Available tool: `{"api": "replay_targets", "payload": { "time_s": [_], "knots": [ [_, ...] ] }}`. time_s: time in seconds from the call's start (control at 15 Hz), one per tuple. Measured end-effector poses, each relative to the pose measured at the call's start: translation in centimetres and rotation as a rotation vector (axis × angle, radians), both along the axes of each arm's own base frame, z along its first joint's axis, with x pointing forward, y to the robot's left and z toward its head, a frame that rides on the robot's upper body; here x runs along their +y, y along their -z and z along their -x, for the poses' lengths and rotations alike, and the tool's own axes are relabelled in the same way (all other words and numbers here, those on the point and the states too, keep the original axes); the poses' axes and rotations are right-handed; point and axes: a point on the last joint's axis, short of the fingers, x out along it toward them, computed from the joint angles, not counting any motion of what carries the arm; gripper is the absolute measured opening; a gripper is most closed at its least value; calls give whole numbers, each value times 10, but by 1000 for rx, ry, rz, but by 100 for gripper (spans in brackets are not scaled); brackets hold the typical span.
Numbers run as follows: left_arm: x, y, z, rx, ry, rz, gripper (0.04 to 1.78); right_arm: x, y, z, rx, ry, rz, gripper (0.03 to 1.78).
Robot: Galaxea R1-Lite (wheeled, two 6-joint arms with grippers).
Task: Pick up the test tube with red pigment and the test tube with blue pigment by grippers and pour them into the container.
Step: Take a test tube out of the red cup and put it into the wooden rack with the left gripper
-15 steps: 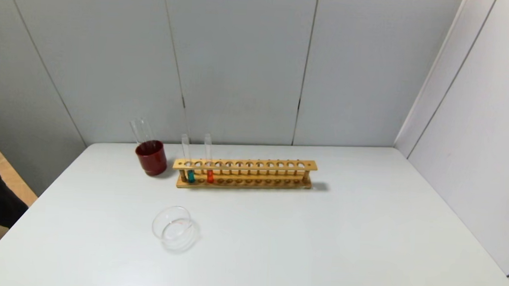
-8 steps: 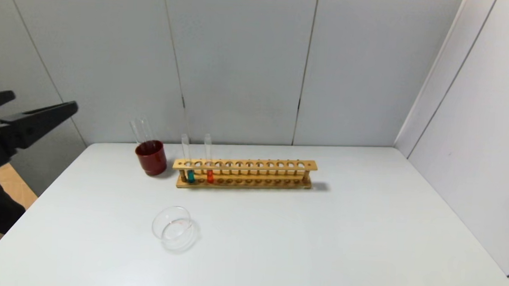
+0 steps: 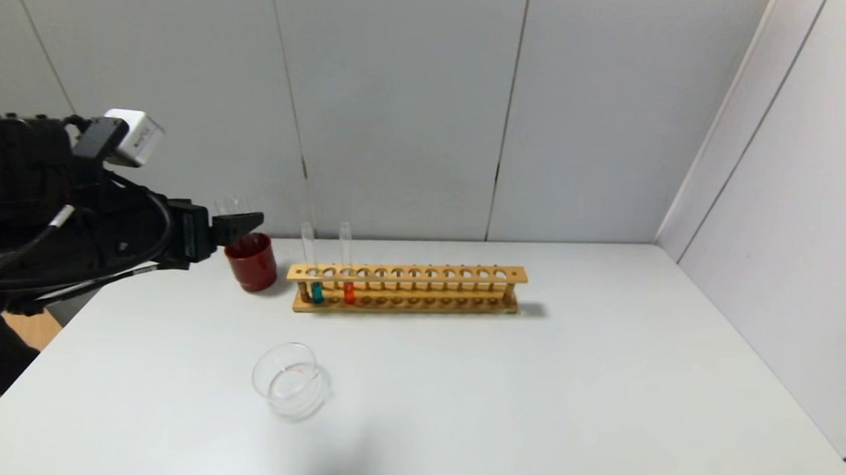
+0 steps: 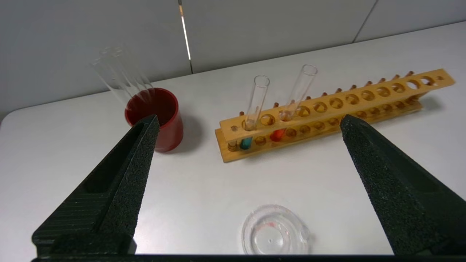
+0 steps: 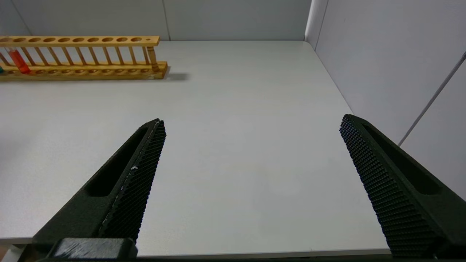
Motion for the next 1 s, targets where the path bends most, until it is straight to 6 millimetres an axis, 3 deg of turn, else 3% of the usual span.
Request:
{"api": "replay_targets", "payload": {
  "time_s": [0.4,0.73,1.0],
  "knots": [
    [-9,58,-65,89,10,-9,175,0,0,0,0,0,0,175],
    [-16,86,-88,120,48,1,175,0,0,0,0,0,0,175],
    [-20,95,-100,131,72,8,175,0,0,0,0,0,0,175]
  ]
}}
